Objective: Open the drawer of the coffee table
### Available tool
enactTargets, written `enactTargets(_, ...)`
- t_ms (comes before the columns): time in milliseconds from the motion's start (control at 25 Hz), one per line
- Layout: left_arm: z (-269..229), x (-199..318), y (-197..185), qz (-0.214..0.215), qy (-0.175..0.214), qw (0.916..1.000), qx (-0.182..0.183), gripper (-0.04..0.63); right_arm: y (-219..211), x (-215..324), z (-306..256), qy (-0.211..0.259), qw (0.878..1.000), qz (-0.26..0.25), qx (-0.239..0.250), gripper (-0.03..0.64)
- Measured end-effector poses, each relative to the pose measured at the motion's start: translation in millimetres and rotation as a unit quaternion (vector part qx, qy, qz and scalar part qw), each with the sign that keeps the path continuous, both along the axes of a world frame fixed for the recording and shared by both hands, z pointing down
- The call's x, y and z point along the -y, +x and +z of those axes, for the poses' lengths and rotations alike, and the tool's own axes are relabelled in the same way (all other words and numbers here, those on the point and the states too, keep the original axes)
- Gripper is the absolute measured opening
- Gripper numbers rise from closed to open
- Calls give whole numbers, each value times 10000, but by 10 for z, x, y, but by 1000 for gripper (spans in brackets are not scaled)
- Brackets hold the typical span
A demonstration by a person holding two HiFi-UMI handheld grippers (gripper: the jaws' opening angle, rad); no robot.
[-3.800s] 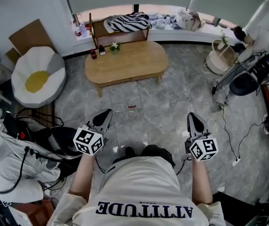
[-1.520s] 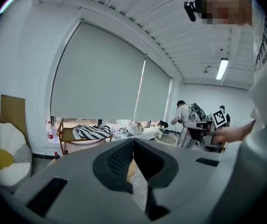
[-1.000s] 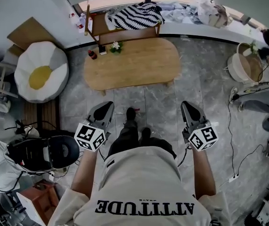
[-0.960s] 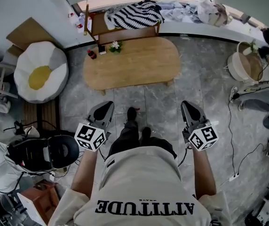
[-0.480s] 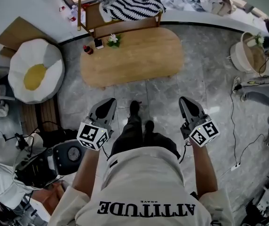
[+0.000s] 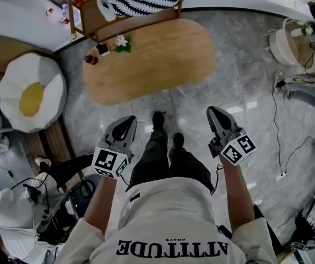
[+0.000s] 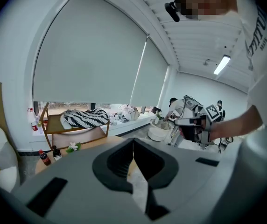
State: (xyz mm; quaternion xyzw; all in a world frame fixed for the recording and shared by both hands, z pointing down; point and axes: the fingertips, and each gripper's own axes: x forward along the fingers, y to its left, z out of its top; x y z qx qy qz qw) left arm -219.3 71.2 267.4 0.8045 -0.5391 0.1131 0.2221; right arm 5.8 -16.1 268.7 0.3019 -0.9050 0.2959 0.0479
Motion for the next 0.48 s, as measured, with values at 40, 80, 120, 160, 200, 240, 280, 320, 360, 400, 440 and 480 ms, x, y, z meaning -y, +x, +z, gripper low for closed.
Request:
enactTargets(40,61,49,4,48,-34,10000,-24,20,-11,44,77,-80,9999,67,13,18)
enactTargets(80,120,94,10,101,-65,9999,-45,20,-22,80,151,-151,9998,122,16,18)
enactTargets(120,177,134,15,155,-97,9998,-63,20,-32,107,221,-214,9996,164,6,18)
enactTargets(160,234,171,18,205,-131,9997,-82,20,-41,127,287,-269,9994,195,-15,18)
enactTargets(200,290,207,17,250,-166,9995,-102,20,-51,144,353,-317,9992,220,-41,18)
enactTargets(240,349,247,8,287,-197,9993,-116,20,-61,163,419,-361,9990,243,-69,18)
enactTargets(280,410,296,-9,320,-225,9992,-124,20,-73,190,487,-405,9988,265,-96,18)
enactTargets(320,474,353,-32,348,-255,9990,-128,20,-86,224,557,-448,9985,289,-120,18)
enactTargets(360,538,415,-59,372,-290,9988,-140,20,-100,261,629,-492,9982,313,-139,18)
enactTargets(400,597,477,-85,392,-326,9986,-165,20,-112,296,702,-539,9979,336,-147,18)
enactTargets(440,646,535,-106,413,-356,9983,-199,20,-120,327,776,-590,9975,361,-141,18)
enactTargets(480,687,588,-123,435,-376,9981,-231,20,-129,358,848,-646,9970,394,-132,18)
